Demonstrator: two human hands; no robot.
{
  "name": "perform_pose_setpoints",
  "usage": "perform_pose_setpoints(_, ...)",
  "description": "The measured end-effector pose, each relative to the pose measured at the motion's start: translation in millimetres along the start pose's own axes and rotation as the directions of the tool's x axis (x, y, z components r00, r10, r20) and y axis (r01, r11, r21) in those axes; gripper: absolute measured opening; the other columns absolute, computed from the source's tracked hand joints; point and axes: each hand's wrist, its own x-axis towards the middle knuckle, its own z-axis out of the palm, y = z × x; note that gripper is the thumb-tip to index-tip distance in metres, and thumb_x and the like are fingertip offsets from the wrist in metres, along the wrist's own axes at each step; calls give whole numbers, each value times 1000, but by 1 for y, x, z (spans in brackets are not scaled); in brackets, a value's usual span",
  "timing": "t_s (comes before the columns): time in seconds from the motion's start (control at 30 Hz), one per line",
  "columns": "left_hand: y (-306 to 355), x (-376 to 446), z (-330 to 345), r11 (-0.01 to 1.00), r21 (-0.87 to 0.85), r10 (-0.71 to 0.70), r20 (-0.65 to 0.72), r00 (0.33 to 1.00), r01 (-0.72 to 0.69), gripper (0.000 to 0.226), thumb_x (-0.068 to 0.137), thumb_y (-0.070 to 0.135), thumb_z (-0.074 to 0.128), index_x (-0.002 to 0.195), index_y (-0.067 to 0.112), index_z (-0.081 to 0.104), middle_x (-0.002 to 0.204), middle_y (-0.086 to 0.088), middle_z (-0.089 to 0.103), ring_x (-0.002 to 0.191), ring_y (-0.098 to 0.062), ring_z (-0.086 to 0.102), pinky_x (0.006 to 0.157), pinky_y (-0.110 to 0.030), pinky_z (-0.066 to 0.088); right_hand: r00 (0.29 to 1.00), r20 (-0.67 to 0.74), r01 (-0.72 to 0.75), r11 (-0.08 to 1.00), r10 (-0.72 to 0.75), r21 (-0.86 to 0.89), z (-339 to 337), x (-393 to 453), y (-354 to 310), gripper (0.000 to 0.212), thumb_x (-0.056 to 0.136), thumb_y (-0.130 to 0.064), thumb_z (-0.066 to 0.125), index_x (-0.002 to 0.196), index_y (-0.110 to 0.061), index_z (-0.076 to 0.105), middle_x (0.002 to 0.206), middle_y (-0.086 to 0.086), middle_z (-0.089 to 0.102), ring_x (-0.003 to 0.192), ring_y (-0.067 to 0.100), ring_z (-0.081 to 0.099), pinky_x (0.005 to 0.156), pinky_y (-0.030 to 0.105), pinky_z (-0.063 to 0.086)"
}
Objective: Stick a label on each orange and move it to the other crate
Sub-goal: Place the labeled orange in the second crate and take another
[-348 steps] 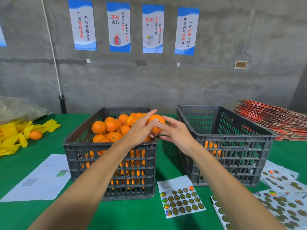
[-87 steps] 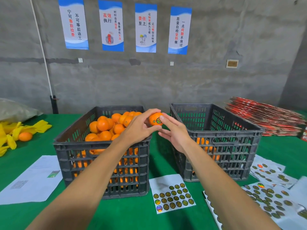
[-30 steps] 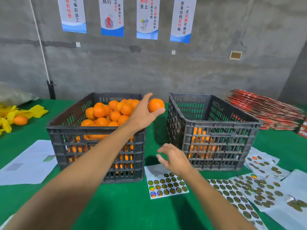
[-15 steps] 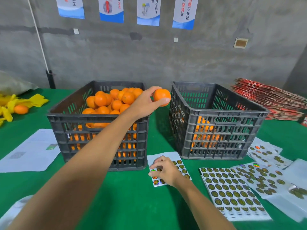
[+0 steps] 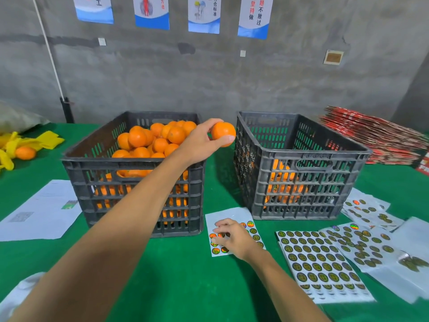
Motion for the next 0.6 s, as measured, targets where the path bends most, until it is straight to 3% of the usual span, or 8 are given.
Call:
perform_pose_setpoints(0.2, 2, -3, 0, 999, 30, 13, -2, 1000, -13, 67, 89, 50, 75, 146, 30, 46, 140, 0, 53, 124, -23, 58, 106, -50, 51, 998, -59, 17, 990, -25, -139, 0, 8, -7, 15, 96, -24, 69, 107, -16, 76, 121, -5, 59, 117, 15, 51, 108, 33, 43)
perform_pose_setpoints(0.43, 3, -4, 1, 999, 41, 14, -2, 1000, -14, 69, 89, 48, 75, 148, 27, 45, 142, -1, 53, 126, -24, 57, 108, -51, 50, 985, 31, 160, 840, -168, -518, -6, 4, -17, 30, 105, -35, 50, 120, -22, 73, 130, -1, 63, 113, 24, 52, 95, 37, 43)
perform_pose_setpoints(0.6, 3, -5, 1, 998, 57, 11, -7, 1000, -11, 70, 90, 50, 74, 148, 28, 44, 143, 0, 52, 126, -23, 56, 108, -50, 50, 969, 93, 233, 719, -229, -654, -5, 3, -15, 37, 107, -40, 43, 125, -23, 70, 131, 0, 64, 112, 24, 55, 96, 37, 47)
